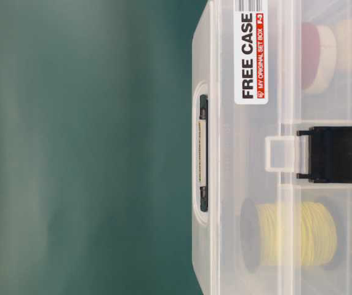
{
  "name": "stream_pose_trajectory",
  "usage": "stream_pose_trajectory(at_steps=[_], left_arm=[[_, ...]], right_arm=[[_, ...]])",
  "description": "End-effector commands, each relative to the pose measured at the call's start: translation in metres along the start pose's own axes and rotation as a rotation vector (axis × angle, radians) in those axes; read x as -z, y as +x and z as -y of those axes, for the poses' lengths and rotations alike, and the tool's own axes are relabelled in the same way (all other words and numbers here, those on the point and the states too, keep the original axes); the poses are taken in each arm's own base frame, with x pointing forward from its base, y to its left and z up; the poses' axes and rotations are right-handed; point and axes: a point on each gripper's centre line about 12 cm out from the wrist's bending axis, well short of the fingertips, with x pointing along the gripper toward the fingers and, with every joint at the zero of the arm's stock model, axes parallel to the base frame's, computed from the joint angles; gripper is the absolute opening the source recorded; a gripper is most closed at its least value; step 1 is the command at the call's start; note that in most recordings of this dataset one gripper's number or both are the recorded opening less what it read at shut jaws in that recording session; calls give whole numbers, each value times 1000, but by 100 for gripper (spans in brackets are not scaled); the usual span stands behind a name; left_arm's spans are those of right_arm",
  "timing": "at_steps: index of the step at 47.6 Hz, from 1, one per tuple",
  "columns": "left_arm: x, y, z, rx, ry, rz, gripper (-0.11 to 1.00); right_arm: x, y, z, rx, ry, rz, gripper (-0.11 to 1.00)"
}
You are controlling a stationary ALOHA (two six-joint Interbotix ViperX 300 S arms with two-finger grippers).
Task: Close the tool box with the left arm.
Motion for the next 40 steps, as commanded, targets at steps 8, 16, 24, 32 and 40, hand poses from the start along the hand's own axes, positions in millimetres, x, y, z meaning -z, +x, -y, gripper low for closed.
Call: stream_pose_trajectory(at_steps=[8, 16, 24, 32, 40], left_arm=[[30, -16, 8, -12, -69, 64, 91], [60, -22, 15, -25, -125, 101, 91], [86, -26, 21, -29, -202, 111, 91], [105, -26, 25, -31, -244, 98, 91], [110, -26, 26, -34, -246, 93, 91]], right_arm=[[-5, 1, 0, 2, 5, 14, 0], [-4, 1, 0, 2, 9, 11, 0], [-4, 1, 0, 2, 14, 11, 0], [-3, 2, 0, 2, 14, 6, 0], [-1, 2, 0, 2, 14, 2, 0]])
